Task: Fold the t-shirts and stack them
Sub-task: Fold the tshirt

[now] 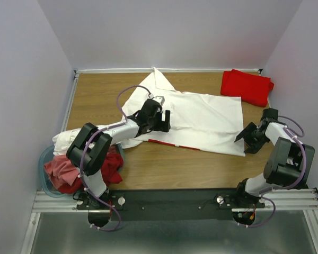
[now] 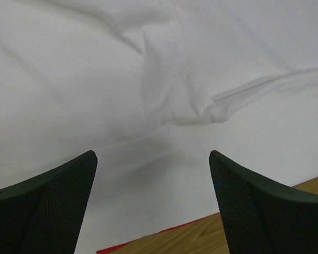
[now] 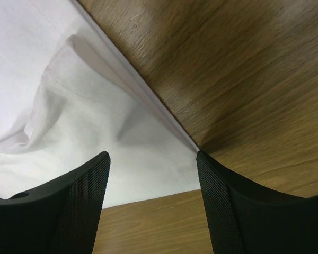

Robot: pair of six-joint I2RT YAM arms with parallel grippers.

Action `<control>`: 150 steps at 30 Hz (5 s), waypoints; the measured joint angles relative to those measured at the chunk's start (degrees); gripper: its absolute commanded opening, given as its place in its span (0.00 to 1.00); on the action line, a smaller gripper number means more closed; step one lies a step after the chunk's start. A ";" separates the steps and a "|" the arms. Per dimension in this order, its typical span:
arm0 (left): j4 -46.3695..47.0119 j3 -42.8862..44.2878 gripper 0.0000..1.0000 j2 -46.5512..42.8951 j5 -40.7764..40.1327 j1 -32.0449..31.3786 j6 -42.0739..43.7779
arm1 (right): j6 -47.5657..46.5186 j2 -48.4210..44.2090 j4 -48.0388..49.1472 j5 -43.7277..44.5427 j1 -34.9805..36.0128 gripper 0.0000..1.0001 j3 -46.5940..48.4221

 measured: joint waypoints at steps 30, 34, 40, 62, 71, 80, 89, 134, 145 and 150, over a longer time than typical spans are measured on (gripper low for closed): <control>16.79 -14.71 0.94 -1.95 -7.39 -6.95 -8.11 | 4.66 0.74 3.61 3.28 -0.02 0.01 -2.19; 17.68 -16.59 0.94 -3.30 -7.72 -8.59 -9.27 | 5.92 -0.57 4.48 3.28 -0.04 0.01 -3.48; 17.62 -20.02 0.94 -6.60 -7.74 -10.54 -12.44 | 7.28 -3.67 2.32 3.41 -0.02 0.01 -5.42; -1.09 -21.68 0.98 -17.77 -7.52 -12.35 -19.61 | 8.13 -16.76 -14.80 6.16 0.00 0.58 -3.56; -8.96 -3.19 0.98 -15.91 -8.72 -6.69 -12.48 | 4.90 -16.87 -15.47 7.54 0.11 0.69 6.03; -3.34 -2.99 0.98 -5.14 -6.23 1.53 -6.45 | 8.59 -15.47 -6.93 4.98 18.21 0.70 5.05; 3.85 -6.19 0.98 0.11 -5.42 2.84 -6.75 | 13.77 -6.43 0.42 5.88 31.08 0.71 1.42; -7.91 3.52 0.97 -11.61 -10.14 1.81 -8.02 | 13.57 -6.93 -9.68 11.45 26.58 0.68 16.11; -12.52 21.99 0.95 7.15 -9.86 3.91 -1.38 | 4.61 10.43 -5.92 12.70 11.30 0.57 28.44; -13.29 25.90 0.95 10.95 -8.96 4.83 -0.17 | 3.21 17.33 -4.31 13.20 9.86 0.54 31.91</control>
